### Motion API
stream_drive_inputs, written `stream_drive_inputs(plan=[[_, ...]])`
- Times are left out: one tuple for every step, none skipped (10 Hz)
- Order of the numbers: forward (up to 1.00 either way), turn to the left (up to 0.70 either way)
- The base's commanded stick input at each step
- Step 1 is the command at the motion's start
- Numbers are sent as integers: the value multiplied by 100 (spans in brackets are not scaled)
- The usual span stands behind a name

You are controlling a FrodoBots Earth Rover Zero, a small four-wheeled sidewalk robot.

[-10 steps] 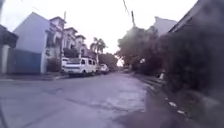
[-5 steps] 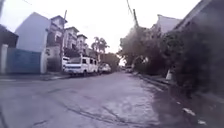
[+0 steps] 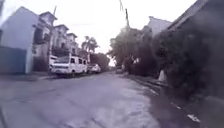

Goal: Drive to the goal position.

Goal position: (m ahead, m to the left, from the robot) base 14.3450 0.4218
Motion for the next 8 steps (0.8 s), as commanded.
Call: stream_drive_inputs(plan=[[70,0],[70,0],[70,0],[70,-20],[70,-35],[70,-35],[70,-35],[70,-35]])
